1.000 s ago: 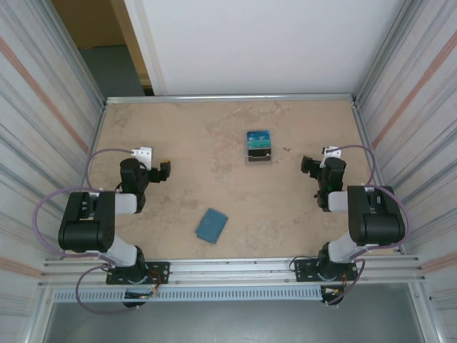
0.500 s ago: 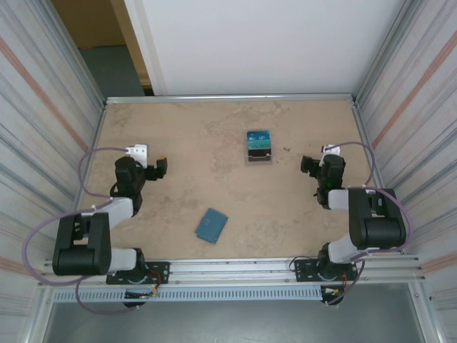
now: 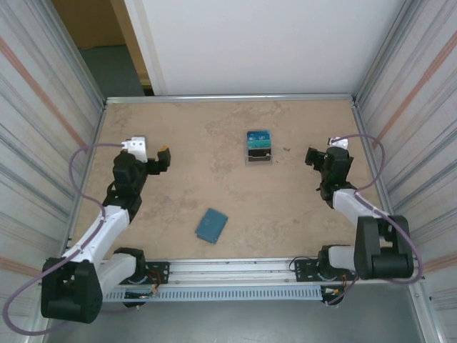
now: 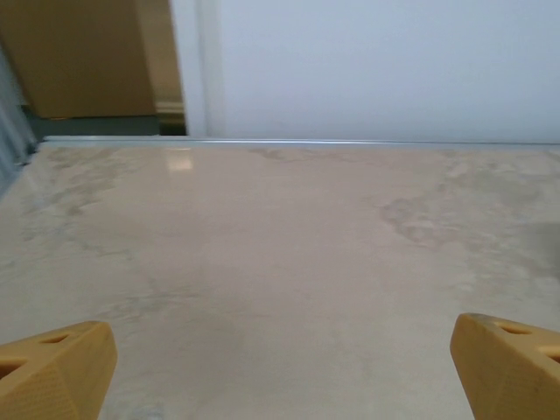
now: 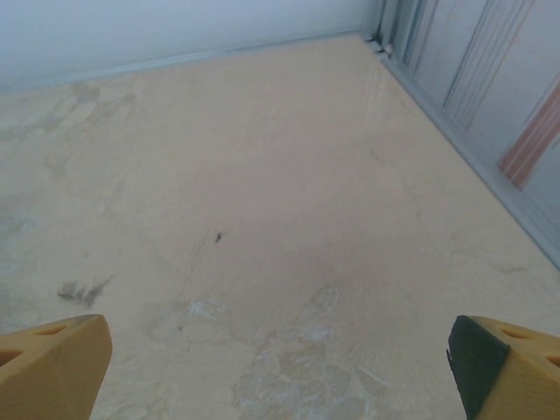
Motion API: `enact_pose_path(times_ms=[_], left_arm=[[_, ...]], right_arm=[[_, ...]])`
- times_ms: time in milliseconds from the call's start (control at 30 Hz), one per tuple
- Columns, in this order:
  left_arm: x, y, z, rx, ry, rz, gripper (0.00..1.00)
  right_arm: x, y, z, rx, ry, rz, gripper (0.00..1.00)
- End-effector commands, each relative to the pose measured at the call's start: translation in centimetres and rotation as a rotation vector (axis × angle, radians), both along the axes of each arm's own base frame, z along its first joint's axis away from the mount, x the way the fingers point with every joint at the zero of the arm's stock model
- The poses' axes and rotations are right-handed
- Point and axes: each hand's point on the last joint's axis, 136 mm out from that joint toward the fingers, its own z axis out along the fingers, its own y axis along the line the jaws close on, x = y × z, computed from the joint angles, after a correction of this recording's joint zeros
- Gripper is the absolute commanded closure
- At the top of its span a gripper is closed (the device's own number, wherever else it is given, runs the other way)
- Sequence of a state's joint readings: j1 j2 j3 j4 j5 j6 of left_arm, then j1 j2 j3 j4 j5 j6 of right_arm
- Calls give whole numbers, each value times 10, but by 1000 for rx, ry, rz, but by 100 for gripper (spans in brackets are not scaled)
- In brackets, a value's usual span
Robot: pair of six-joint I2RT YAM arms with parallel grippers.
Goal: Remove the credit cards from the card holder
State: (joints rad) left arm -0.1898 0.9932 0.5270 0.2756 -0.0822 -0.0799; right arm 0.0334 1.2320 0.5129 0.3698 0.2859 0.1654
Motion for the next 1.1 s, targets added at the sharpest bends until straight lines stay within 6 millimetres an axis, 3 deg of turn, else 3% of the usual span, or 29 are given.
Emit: enact_pose_path(times_ms=[0, 200, 367, 633, 867, 1067], left_arm=[[-12, -19, -4, 18, 101, 9, 1], [-37, -75, -38, 66, 295, -102, 1], [-62, -118, -68, 88, 482, -242, 1], [-104, -164, -107, 75, 718, -446, 1], [-152, -173, -131, 107, 872, -510, 1], [-183, -163, -152, 139, 981, -469, 1]], right_arm=[[-16, -1, 18, 26, 6, -62, 1], [-48, 5, 45, 44, -12, -103, 1], [-73, 9, 56, 92, -21, -125, 1], [-97, 11, 67, 125, 2, -143, 1], [-100, 20, 64, 105, 34, -139, 1], [-96, 30, 60, 94, 26, -135, 1]])
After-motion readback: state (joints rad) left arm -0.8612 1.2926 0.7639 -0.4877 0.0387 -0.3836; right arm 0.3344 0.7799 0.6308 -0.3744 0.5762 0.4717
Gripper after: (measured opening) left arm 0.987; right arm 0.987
